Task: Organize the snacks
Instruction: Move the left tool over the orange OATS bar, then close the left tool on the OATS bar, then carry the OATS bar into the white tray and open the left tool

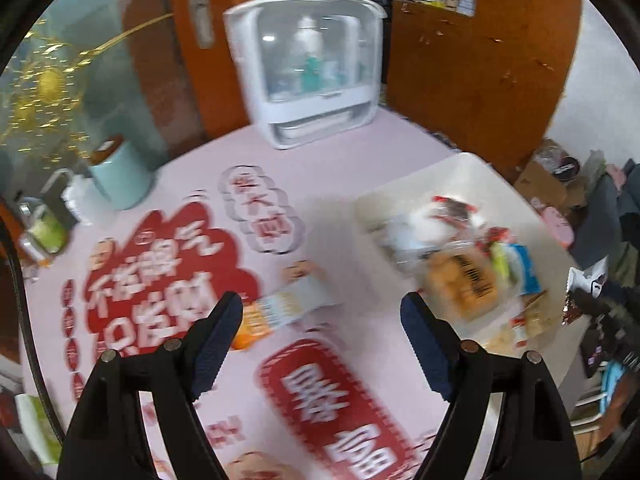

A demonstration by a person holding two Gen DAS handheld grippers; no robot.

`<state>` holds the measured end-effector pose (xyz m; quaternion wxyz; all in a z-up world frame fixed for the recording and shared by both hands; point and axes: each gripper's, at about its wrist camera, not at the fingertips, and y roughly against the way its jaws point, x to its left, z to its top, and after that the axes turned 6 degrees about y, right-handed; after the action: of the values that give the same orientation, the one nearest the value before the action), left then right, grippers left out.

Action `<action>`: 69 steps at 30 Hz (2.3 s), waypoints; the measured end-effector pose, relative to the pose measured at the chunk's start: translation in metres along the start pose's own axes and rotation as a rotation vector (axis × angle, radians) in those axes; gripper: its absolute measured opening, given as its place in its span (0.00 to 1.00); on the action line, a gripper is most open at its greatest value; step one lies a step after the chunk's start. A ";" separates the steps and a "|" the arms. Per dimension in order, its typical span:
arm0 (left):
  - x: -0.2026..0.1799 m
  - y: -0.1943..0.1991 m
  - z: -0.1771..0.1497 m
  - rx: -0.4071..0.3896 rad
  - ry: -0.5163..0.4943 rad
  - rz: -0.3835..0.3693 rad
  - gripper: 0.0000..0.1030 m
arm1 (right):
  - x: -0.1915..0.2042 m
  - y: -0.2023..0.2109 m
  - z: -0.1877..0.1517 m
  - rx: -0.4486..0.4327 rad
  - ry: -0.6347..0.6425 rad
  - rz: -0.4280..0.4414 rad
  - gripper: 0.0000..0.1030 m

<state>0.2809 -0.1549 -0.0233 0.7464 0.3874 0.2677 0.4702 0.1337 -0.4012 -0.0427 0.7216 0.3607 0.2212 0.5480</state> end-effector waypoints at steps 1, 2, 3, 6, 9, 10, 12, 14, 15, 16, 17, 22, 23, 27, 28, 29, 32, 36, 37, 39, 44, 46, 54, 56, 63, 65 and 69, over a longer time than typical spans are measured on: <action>0.006 0.003 0.000 0.000 0.000 0.007 0.78 | 0.006 0.002 0.005 -0.012 0.007 0.003 0.64; 0.015 0.004 -0.001 0.003 0.001 0.016 0.78 | 0.011 0.002 0.009 -0.020 0.016 0.003 0.64; 0.021 0.004 -0.001 0.005 0.000 0.023 0.78 | 0.017 0.003 0.014 -0.027 0.026 0.001 0.64; 0.037 0.003 0.000 -0.001 -0.007 0.040 0.78 | 0.041 0.000 0.034 -0.046 0.059 -0.003 0.64; 0.047 -0.003 0.001 -0.009 -0.023 0.054 0.78 | 0.065 -0.011 0.058 -0.050 0.085 -0.002 0.64; 0.050 -0.007 0.003 -0.008 -0.035 0.066 0.78 | 0.069 -0.014 0.063 -0.050 0.089 0.005 0.64; 0.055 -0.017 0.005 -0.003 -0.064 0.076 0.78 | 0.079 -0.023 0.075 -0.045 0.092 0.015 0.64; 0.060 -0.030 0.005 0.016 -0.096 0.058 0.78 | 0.089 -0.038 0.086 -0.029 0.103 0.035 0.64; 0.063 -0.038 0.004 0.024 -0.112 0.050 0.78 | 0.092 -0.043 0.088 -0.020 0.105 0.038 0.64; 0.064 -0.046 0.004 0.031 -0.125 0.033 0.78 | 0.096 -0.052 0.090 -0.003 0.107 0.044 0.64; 0.066 -0.053 0.002 0.044 -0.139 0.017 0.78 | 0.099 -0.063 0.092 0.020 0.107 0.063 0.64; 0.062 -0.100 -0.007 0.125 -0.202 -0.032 0.78 | 0.108 -0.099 0.094 0.083 0.095 0.088 0.64; 0.059 -0.109 -0.009 0.141 -0.220 -0.033 0.78 | 0.109 -0.106 0.094 0.095 0.089 0.101 0.64; 0.046 -0.144 -0.018 0.218 -0.295 -0.027 0.78 | 0.112 -0.119 0.090 0.114 0.091 0.124 0.64; 0.043 -0.150 -0.020 0.234 -0.307 -0.033 0.78 | 0.114 -0.122 0.088 0.117 0.097 0.126 0.64; 0.039 -0.157 -0.021 0.244 -0.324 -0.033 0.78 | 0.114 -0.123 0.087 0.119 0.101 0.128 0.64; 0.030 -0.168 -0.022 0.251 -0.362 -0.052 0.78 | 0.114 -0.128 0.083 0.124 0.106 0.142 0.64; 0.025 -0.183 -0.020 0.274 -0.385 -0.063 0.78 | 0.108 -0.133 0.079 0.128 0.096 0.149 0.64; 0.025 -0.186 -0.020 0.280 -0.384 -0.064 0.78 | 0.106 -0.135 0.078 0.131 0.090 0.152 0.64; 0.026 -0.192 -0.018 0.287 -0.370 -0.081 0.79 | 0.102 -0.138 0.076 0.138 0.080 0.151 0.64; 0.035 -0.201 -0.012 0.314 -0.282 -0.132 0.79 | 0.095 -0.148 0.074 0.167 0.048 0.161 0.64; 0.038 -0.203 -0.011 0.329 -0.239 -0.142 0.78 | 0.096 -0.148 0.072 0.170 0.046 0.166 0.64; 0.045 -0.189 -0.015 0.339 -0.051 -0.105 0.39 | 0.097 -0.137 0.062 0.172 0.054 0.172 0.64; 0.045 -0.186 -0.021 0.344 -0.011 -0.101 0.38 | 0.095 -0.128 0.059 0.164 0.055 0.166 0.64; 0.042 -0.131 -0.041 0.297 0.123 -0.132 0.37 | 0.081 -0.094 0.046 0.141 0.046 0.148 0.64; 0.034 -0.099 -0.041 0.253 0.130 -0.153 0.37 | 0.076 -0.081 0.041 0.124 0.050 0.134 0.64; 0.008 -0.025 -0.027 0.138 0.110 -0.213 0.37 | 0.060 -0.054 0.036 0.085 0.036 0.119 0.64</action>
<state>0.2759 -0.1447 -0.0596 0.7478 0.3809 0.3795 0.3895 0.2113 -0.3618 -0.0562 0.6676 0.3937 0.2353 0.5865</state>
